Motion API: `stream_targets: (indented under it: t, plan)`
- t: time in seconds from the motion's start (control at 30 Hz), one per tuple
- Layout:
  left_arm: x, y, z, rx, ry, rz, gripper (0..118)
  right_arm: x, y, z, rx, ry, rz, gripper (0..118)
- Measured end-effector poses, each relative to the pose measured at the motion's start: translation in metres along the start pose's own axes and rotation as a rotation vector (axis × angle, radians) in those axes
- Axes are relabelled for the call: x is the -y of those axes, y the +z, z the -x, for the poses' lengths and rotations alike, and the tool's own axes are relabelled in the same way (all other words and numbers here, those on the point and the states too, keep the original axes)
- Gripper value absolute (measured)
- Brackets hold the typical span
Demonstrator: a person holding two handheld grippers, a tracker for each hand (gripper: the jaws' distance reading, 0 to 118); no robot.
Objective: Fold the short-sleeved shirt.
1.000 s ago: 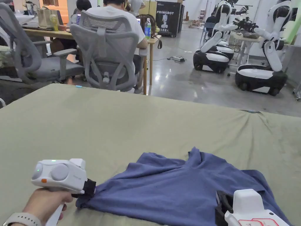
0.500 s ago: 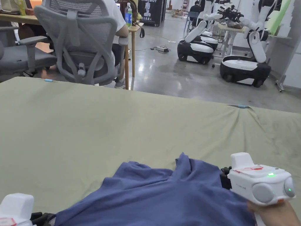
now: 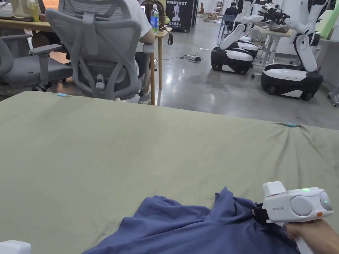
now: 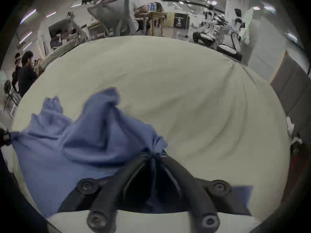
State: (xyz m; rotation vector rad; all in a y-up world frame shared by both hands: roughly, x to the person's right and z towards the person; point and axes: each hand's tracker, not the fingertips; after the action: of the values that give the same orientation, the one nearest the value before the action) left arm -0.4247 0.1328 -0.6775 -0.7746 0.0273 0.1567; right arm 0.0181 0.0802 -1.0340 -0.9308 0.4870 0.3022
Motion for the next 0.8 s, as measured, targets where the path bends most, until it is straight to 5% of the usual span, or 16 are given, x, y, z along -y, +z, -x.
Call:
stream_targets:
  t: [0.4, 0.8]
  plan:
    - [-0.045, -0.008, -0.023, -0.118, -0.038, -0.130, 0, 0.046, 0.220, 0.065, 0.290, 0.009, -0.471, 3]
    - [-0.260, 0.079, -0.089, -0.256, -0.158, -0.494, 0, -0.036, 0.402, 0.007, 0.464, -0.037, -0.784, 3]
